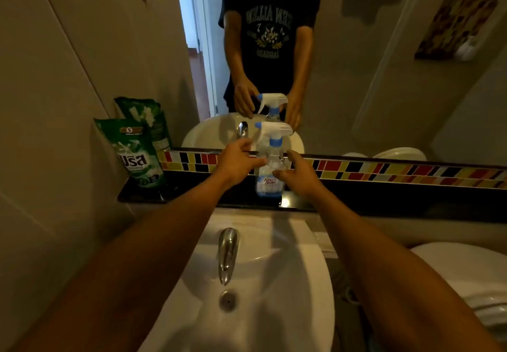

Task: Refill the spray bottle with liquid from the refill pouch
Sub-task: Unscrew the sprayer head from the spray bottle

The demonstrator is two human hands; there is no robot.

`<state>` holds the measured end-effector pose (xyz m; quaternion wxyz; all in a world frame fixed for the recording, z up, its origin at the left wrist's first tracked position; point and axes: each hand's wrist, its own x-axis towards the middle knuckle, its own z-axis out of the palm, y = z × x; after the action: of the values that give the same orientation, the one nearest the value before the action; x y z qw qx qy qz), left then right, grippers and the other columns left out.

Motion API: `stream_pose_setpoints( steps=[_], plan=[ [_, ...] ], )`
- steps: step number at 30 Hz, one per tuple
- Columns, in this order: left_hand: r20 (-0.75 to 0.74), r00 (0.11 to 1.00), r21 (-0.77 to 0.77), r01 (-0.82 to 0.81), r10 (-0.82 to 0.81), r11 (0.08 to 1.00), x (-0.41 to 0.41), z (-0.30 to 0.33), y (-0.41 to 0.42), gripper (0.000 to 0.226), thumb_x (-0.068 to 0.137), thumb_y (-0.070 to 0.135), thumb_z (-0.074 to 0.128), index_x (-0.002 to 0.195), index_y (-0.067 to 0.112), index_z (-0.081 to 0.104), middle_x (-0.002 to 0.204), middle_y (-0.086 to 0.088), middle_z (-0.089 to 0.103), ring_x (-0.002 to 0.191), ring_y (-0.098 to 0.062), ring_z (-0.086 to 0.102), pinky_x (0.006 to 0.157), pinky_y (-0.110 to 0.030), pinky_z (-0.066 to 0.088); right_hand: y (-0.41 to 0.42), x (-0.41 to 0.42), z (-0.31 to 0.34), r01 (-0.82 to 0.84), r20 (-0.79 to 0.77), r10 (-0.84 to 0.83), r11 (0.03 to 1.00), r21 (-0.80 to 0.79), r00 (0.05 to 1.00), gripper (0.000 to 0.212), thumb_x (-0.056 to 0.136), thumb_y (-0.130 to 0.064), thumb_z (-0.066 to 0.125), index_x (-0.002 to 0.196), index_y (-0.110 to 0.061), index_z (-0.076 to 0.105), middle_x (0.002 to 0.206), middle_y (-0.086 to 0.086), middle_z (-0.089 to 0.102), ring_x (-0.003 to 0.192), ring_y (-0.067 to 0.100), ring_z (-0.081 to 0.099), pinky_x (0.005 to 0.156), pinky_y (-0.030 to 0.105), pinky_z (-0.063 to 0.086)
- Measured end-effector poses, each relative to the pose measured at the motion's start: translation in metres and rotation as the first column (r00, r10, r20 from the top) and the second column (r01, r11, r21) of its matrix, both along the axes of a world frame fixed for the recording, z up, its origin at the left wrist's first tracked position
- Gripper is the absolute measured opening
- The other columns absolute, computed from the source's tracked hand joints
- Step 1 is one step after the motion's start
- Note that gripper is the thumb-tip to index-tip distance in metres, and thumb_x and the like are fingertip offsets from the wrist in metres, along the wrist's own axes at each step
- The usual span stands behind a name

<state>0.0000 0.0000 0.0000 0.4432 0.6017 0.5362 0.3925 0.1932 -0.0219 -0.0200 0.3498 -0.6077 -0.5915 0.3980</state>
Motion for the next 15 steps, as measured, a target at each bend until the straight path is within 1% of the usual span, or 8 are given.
stream_pose_setpoints(
  steps=[2,3,5,6,9,11,13,15],
  plan=[
    [0.078,0.997,-0.026,0.009,-0.007,1.0,0.007,0.004,0.007,0.072,0.074,0.016,0.085,0.137,0.013,0.051,0.129,-0.005,0.064,0.116,-0.019,0.063,0.094,-0.04,0.056,0.008,0.002,-0.004,-0.016,-0.061,0.016,1.0,-0.001,0.998,0.071,0.091,-0.017,0.077,0.154,-0.022,0.043,0.152,0.007,0.054,0.134,0.03,0.058,0.102,0.052,0.057],
    [0.102,0.995,-0.026,0.018,-0.015,1.0,0.01,0.006,0.01,0.069,0.075,0.014,0.084,0.136,0.012,0.052,0.124,-0.001,0.065,0.112,-0.016,0.064,0.09,-0.033,0.058,0.013,0.003,-0.009,-0.021,-0.086,0.019,1.0,-0.015,0.996,0.07,0.091,-0.017,0.078,0.152,-0.022,0.045,0.151,0.005,0.055,0.133,0.029,0.059,0.101,0.052,0.057],
    [0.132,0.991,-0.014,0.032,-0.03,0.999,0.015,0.008,0.017,0.059,0.078,0.01,0.081,0.131,0.012,0.054,0.111,0.008,0.067,0.101,-0.005,0.065,0.075,-0.017,0.057,0.022,0.004,-0.013,-0.03,-0.137,0.023,0.998,-0.047,0.99,0.066,0.091,-0.015,0.079,0.15,-0.02,0.049,0.148,0.004,0.057,0.129,0.026,0.061,0.1,0.05,0.058],
    [0.141,0.989,-0.012,0.039,-0.037,0.999,0.018,0.011,0.02,0.057,0.079,0.009,0.08,0.13,0.013,0.055,0.11,0.009,0.067,0.099,-0.004,0.066,0.073,-0.016,0.057,0.024,0.004,-0.013,-0.038,-0.144,0.03,0.998,-0.048,0.989,0.063,0.091,-0.014,0.078,0.148,-0.019,0.051,0.145,0.003,0.059,0.127,0.025,0.062,0.099,0.047,0.059],
    [0.177,0.981,-0.018,0.085,-0.081,0.996,0.021,0.012,0.033,0.058,0.079,0.011,0.08,0.132,0.012,0.056,0.119,-0.001,0.07,0.107,-0.013,0.068,0.086,-0.028,0.058,0.032,0.004,-0.018,-0.063,-0.179,0.056,0.997,-0.033,0.982,0.054,0.091,-0.012,0.078,0.14,-0.019,0.057,0.131,-0.003,0.067,0.12,0.02,0.067,0.098,0.044,0.059],
    [0.182,0.979,-0.029,0.094,-0.087,0.995,0.023,0.009,0.04,0.056,0.08,0.011,0.079,0.131,0.01,0.057,0.118,-0.004,0.07,0.108,-0.016,0.068,0.088,-0.031,0.058,0.035,0.002,-0.022,-0.072,-0.22,0.064,0.997,-0.031,0.973,0.051,0.091,-0.013,0.078,0.137,-0.02,0.058,0.122,-0.009,0.069,0.115,0.015,0.068,0.097,0.042,0.06],
    [0.181,0.979,-0.033,0.105,-0.098,0.994,0.025,0.007,0.044,0.053,0.079,0.012,0.08,0.128,0.01,0.059,0.116,-0.005,0.071,0.107,-0.017,0.069,0.089,-0.032,0.057,0.037,0.0,-0.024,-0.065,-0.253,0.057,0.998,-0.024,0.966,0.05,0.091,-0.014,0.079,0.136,-0.019,0.059,0.121,-0.009,0.069,0.115,0.015,0.069,0.095,0.04,0.06],
    [0.185,0.977,-0.027,0.111,-0.104,0.994,0.027,0.006,0.047,0.052,0.079,0.014,0.08,0.126,0.009,0.06,0.115,-0.005,0.072,0.107,-0.017,0.069,0.09,-0.034,0.057,0.039,0.0,-0.025,-0.067,-0.262,0.062,0.998,-0.011,0.963,0.048,0.09,-0.015,0.079,0.134,-0.018,0.06,0.123,-0.005,0.07,0.114,0.017,0.07,0.093,0.038,0.06]
  ],
)
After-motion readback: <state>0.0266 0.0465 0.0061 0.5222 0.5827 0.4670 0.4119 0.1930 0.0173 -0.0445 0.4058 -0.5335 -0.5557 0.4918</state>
